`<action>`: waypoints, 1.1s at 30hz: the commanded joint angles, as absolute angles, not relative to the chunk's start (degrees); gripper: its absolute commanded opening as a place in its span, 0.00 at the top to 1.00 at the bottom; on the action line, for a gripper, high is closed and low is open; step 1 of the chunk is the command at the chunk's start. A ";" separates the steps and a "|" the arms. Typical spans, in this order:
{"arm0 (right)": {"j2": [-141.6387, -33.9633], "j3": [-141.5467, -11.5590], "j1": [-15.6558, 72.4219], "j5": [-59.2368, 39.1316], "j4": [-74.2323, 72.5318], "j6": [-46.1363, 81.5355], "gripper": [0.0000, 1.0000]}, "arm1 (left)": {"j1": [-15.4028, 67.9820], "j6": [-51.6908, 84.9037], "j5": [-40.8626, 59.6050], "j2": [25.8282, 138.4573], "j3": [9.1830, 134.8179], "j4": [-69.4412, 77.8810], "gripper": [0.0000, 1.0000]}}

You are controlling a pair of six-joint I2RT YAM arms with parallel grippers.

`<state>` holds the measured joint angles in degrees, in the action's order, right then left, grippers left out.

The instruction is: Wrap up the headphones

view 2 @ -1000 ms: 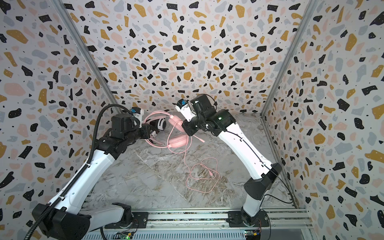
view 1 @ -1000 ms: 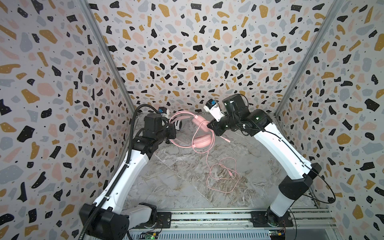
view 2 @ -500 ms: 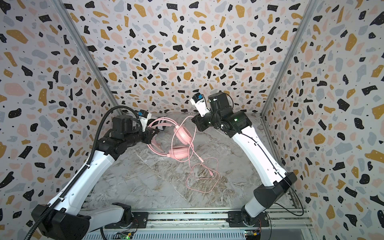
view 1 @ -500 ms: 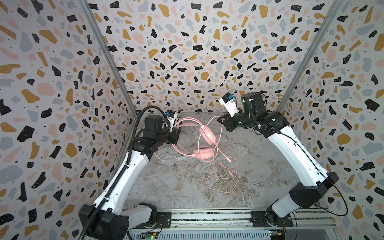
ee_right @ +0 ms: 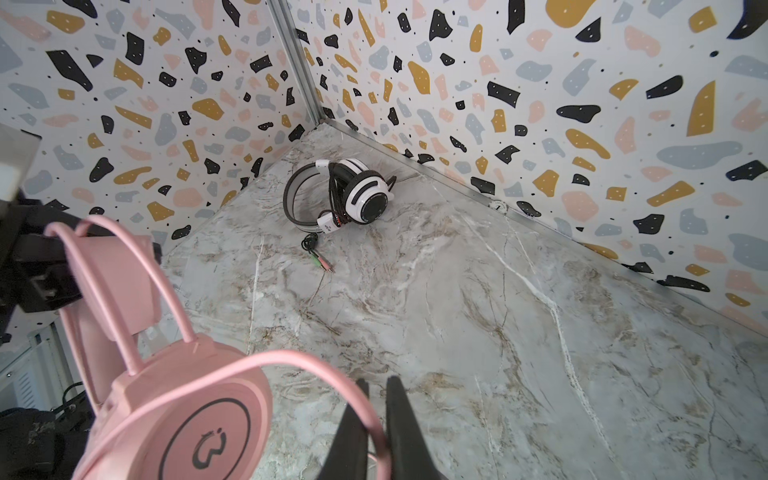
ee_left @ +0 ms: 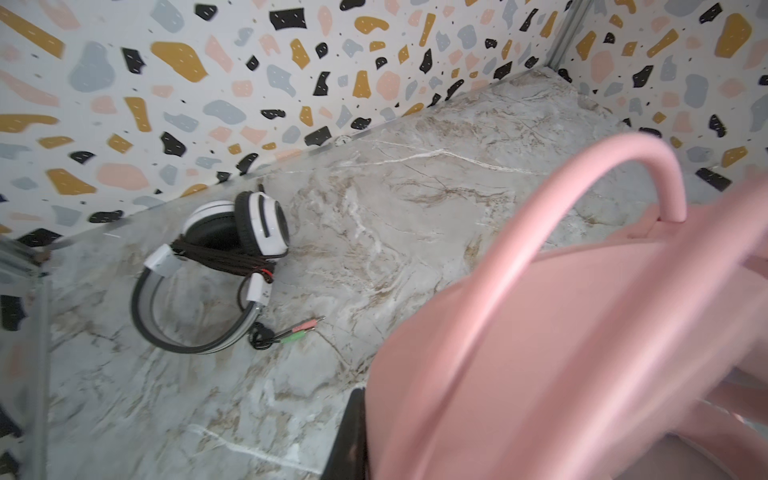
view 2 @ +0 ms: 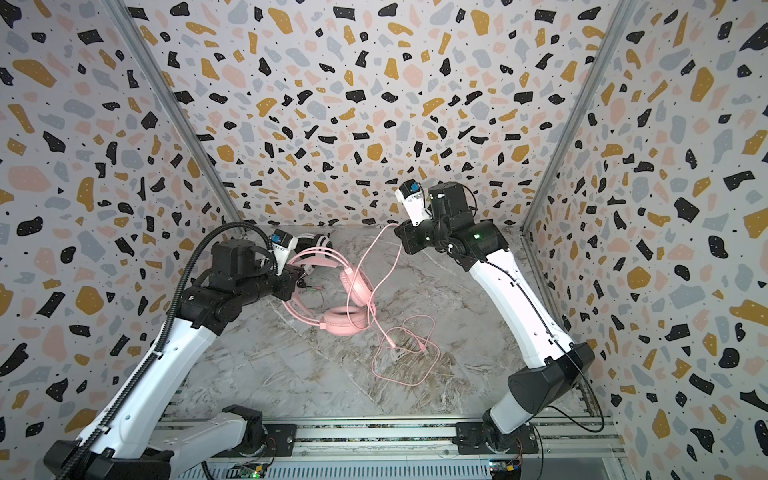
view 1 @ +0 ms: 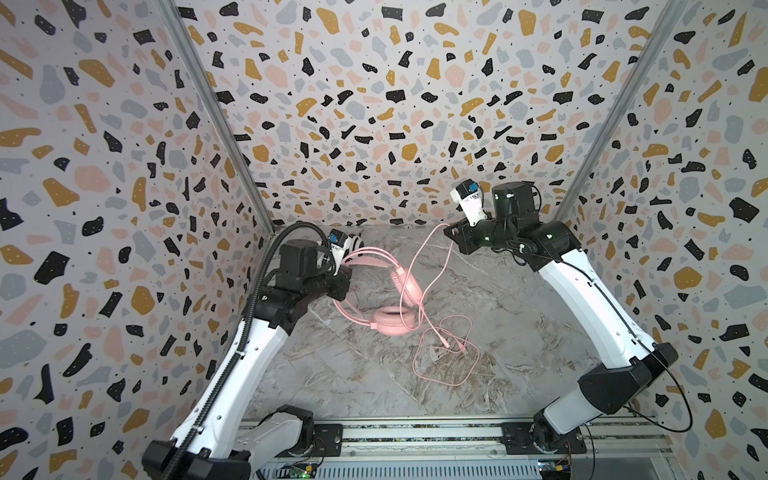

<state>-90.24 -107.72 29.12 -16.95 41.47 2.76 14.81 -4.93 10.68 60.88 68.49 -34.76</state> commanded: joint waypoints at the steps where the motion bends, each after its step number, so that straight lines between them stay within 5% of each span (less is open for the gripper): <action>1: -87.53 -109.19 28.69 -17.17 40.68 3.19 0.88 | 14.77 -5.20 3.49 57.18 68.44 -31.34 1.00; 16: -78.52 -98.22 30.07 -23.65 42.25 4.81 0.88 | 14.75 0.97 -18.27 55.54 67.89 -27.54 1.00; 33: -81.77 -100.50 33.85 -17.15 36.53 0.49 0.87 | 14.81 -0.09 11.60 60.15 67.85 -29.24 1.00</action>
